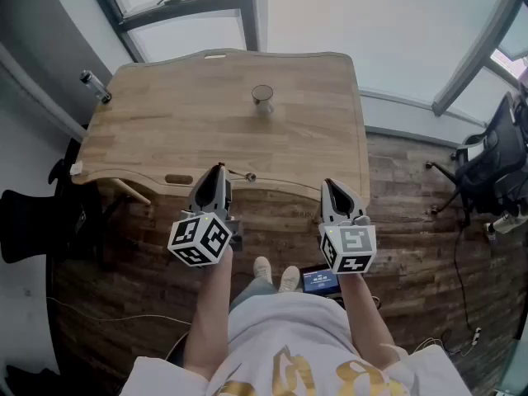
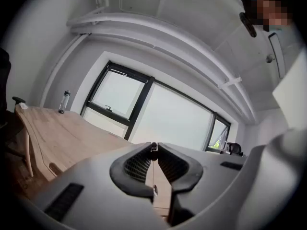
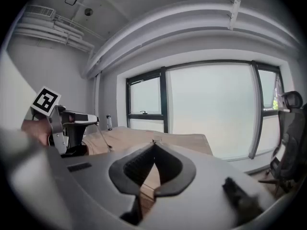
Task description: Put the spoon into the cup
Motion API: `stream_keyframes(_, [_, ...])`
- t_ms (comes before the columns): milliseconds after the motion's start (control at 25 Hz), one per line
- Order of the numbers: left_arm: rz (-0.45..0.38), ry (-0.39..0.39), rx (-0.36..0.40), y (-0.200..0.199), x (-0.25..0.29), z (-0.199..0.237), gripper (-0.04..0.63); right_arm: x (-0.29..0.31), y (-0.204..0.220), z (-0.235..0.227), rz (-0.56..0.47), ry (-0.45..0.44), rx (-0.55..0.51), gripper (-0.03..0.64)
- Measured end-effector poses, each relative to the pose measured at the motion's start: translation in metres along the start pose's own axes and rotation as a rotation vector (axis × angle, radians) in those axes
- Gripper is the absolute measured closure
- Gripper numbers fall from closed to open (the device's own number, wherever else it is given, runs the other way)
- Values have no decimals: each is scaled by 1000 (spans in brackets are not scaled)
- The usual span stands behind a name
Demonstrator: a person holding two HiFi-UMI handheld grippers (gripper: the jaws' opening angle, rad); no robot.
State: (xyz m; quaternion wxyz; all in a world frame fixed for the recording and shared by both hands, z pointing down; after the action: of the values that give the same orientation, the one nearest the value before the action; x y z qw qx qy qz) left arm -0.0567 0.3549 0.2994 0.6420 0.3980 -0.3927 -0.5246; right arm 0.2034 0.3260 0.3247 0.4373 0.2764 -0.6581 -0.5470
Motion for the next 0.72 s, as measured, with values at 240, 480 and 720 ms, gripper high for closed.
stream_keyframes(240, [-1,12,-51,2,-2,2,545,2,-3,5,-7,-6,-10,586])
stream_keyframes(480, [-4,24,-70,3,-1,2,545,2,-7,5,-23,1,4,586])
stream_keyframes(720, [-16,17,-52,-3,-1,-2,545,1,-8,-3,-34,7,25,584])
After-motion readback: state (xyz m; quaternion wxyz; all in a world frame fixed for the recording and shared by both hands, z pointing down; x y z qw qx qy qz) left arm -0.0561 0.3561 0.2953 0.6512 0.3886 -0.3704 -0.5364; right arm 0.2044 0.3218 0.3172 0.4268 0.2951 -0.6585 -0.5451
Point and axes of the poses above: the fingertips, and each gripper's own axes: x forward along the fingers, z to its left, y out of its underside, the point moved 5 cm from there along -x, backward along the fingers, and after that the axes turned 2 degrees about y, right-handed, at the moved point
